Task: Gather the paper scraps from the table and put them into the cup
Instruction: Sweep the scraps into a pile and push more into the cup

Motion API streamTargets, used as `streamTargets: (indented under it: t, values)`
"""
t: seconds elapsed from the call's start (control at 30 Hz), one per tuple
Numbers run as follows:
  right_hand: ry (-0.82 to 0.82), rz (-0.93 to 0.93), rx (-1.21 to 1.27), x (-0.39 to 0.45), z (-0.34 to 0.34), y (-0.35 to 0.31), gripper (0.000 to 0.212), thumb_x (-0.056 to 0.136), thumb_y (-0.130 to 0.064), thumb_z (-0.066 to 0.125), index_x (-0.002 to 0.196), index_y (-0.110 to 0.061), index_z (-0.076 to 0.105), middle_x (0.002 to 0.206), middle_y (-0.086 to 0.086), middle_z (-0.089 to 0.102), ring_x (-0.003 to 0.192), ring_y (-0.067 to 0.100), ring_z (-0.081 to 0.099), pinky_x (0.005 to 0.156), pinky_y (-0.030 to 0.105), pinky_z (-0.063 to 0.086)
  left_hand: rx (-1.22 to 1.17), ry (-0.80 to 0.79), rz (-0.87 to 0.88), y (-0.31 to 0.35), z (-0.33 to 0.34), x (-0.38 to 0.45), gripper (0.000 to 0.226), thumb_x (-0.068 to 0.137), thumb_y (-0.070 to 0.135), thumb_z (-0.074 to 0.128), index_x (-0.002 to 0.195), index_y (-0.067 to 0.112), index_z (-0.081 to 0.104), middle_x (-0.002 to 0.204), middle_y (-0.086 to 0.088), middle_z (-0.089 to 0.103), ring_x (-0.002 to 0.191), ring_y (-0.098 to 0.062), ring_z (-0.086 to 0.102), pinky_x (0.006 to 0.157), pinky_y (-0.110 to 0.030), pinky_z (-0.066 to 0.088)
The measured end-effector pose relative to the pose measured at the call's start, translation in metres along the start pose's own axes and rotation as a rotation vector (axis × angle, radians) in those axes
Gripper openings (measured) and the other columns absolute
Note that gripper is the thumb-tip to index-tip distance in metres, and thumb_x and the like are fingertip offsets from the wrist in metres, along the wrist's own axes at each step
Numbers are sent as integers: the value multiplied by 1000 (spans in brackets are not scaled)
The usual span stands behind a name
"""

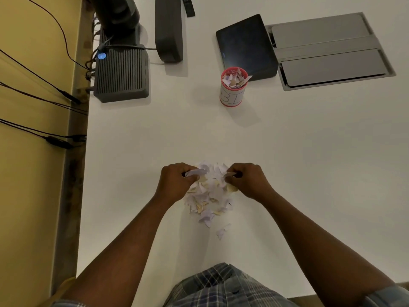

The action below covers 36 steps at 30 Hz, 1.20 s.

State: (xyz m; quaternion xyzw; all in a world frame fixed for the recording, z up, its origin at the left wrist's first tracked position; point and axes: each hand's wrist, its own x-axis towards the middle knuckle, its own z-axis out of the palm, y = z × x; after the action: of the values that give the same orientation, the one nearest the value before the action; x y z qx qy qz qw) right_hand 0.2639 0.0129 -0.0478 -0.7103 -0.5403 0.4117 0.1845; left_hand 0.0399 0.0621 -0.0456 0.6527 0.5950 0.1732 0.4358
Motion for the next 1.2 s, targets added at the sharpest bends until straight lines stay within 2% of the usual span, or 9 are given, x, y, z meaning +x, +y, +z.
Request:
streamTargets:
  t: [0.13,0.27,0.43,0.57,0.73,0.87,1.03,1.17,1.2]
  values:
    - [50,59,155,5,-19,-6,9,78,-24,74,72,-26,68,65,-11,67,57,0,59,52,8,42,-217,-7,-62,18,-7,11,19,72,15,80,89,23,75,79,18,70,70,9,65,62,-4,48]
    - [110,108,350,14,-36,-10,8,78,-24,76,73,-25,69,69,-4,71,62,11,65,61,27,53,-328,-24,-92,31,-11,26,20,72,15,80,79,33,72,80,15,72,72,1,68,64,-10,52]
    - [242,120,547,43,-63,-22,10,75,-22,80,73,-21,70,76,0,73,59,12,61,55,23,50,-380,-9,-93,53,-12,56,17,73,15,79,85,26,73,82,9,73,72,-3,69,65,-15,54]
    - [379,136,561,80,-89,-31,6,77,-18,77,77,-19,71,85,3,74,72,21,66,65,32,56,-364,26,-83,81,-11,94,26,75,17,78,99,12,72,83,3,71,79,-15,69,74,-27,58]
    - [484,155,523,128,-116,-42,5,78,-21,74,78,-22,70,77,-3,70,67,13,65,73,38,61,-448,96,-98,116,-8,149,36,74,14,78,106,2,68,98,-11,72,90,-28,69,83,-41,58]
    - [589,152,469,161,-129,-51,14,80,-25,71,77,-12,69,77,7,71,70,19,67,74,44,60,-421,147,-83,141,-1,185,43,76,18,77,114,2,64,108,-12,68,95,-28,67,83,-40,58]
    - [644,105,328,192,-136,-62,24,83,-28,67,78,-5,66,71,10,65,61,14,57,65,34,56,-321,176,-37,165,8,216,37,78,20,75,111,5,65,111,-10,67,97,-26,65,86,-40,57]
    - [582,-71,63,205,-130,-69,18,84,-15,60,68,-7,60,59,-2,53,52,7,46,51,6,36,-72,237,108,169,16,229,27,81,22,72,104,8,69,103,-10,71,90,-23,66,85,-33,56]
    - [563,-101,-11,206,-128,-71,17,84,-12,58,67,-10,57,57,-5,50,52,7,44,50,6,33,-13,235,144,168,18,231,23,83,24,70,100,8,71,98,-10,72,86,-23,67,83,-34,57]
